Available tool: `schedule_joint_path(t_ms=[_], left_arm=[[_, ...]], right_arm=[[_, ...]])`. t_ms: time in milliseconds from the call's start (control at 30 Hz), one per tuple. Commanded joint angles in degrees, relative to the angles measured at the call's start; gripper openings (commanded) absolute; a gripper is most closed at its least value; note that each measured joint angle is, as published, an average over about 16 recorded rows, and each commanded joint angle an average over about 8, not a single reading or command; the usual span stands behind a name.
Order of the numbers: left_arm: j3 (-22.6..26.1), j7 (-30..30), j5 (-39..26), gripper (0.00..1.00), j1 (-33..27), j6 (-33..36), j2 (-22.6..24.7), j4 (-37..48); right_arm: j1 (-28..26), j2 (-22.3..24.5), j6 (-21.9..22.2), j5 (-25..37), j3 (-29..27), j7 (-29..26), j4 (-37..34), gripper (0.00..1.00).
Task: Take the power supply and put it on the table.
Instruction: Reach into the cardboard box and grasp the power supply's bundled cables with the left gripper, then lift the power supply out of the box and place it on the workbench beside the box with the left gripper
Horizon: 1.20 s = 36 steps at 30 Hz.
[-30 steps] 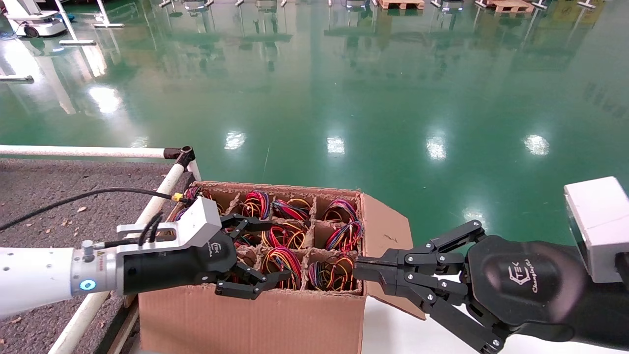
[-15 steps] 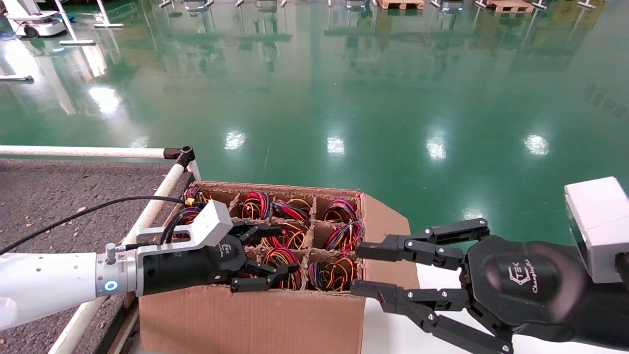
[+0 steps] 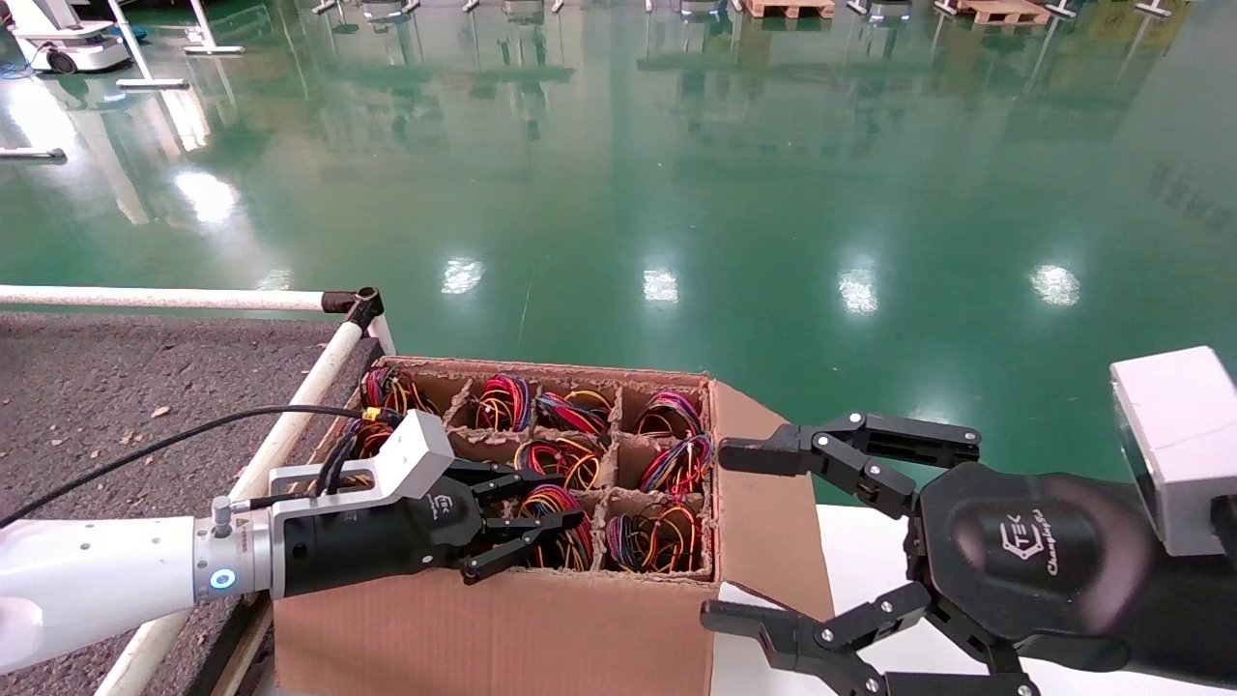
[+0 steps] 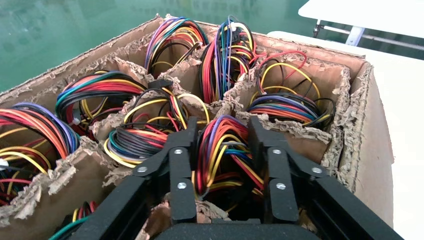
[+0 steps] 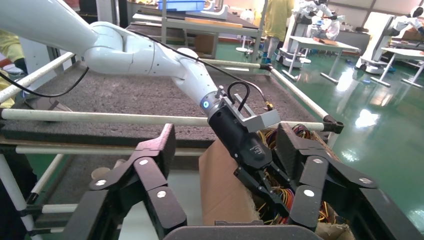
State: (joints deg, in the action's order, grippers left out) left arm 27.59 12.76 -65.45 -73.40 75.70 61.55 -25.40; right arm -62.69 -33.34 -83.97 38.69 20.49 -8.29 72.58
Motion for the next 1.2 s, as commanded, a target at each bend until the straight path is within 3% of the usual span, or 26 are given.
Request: schedule_joint_path(t_ms=[33,800,1200], left_arm=[[-0.11,0.67,0.21,0.0,0.08,0.34,0.11,0.82],[-1.73,2.73,2.92,0.0,-2.16,4.5,-0.49,4.16],[-3.89,-2.41,5.87,0.0,-7.22,5.81,-3.37,-1.43]], right_arm=[[0.0,0.0,0.0,0.0,0.0,0.0,0.0,1.0],[0.0,0.01,0.01,-0.01,0.02,0.01,0.0,1.0],[-0.01,0.01,0.01,-0.02,0.03,0.01,0.0,1.0]])
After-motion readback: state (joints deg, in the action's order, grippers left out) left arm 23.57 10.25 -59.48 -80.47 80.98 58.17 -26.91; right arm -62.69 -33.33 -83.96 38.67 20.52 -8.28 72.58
